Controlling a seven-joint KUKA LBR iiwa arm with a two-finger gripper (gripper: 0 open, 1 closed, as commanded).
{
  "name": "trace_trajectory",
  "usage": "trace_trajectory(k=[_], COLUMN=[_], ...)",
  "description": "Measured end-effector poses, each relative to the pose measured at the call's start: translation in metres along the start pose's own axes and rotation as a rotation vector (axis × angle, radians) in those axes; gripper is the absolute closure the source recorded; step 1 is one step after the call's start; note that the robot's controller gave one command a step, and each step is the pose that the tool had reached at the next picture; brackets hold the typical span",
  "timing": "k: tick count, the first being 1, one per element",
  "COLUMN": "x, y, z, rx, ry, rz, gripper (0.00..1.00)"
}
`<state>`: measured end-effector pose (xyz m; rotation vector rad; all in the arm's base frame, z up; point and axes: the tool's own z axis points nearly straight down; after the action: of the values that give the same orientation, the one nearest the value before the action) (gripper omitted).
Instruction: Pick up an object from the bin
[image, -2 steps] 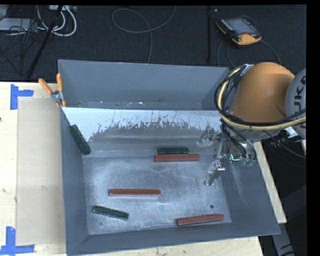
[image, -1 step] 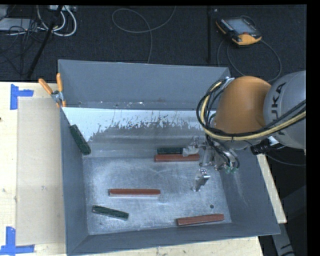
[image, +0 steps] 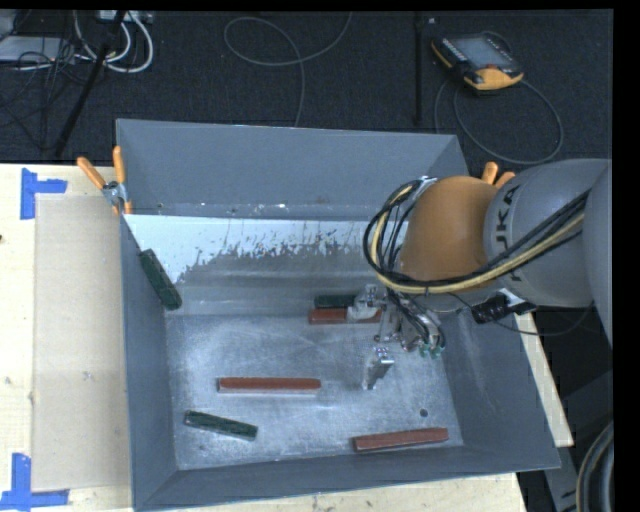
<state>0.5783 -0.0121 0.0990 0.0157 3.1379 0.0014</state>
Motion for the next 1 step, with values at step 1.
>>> trace_trajectory(k=[1], x=[-0.0084], y=[0.0539], z=[-0.0026], rx=[0.002], ry=[0.006], rz=[0.033], gripper=[0.00])
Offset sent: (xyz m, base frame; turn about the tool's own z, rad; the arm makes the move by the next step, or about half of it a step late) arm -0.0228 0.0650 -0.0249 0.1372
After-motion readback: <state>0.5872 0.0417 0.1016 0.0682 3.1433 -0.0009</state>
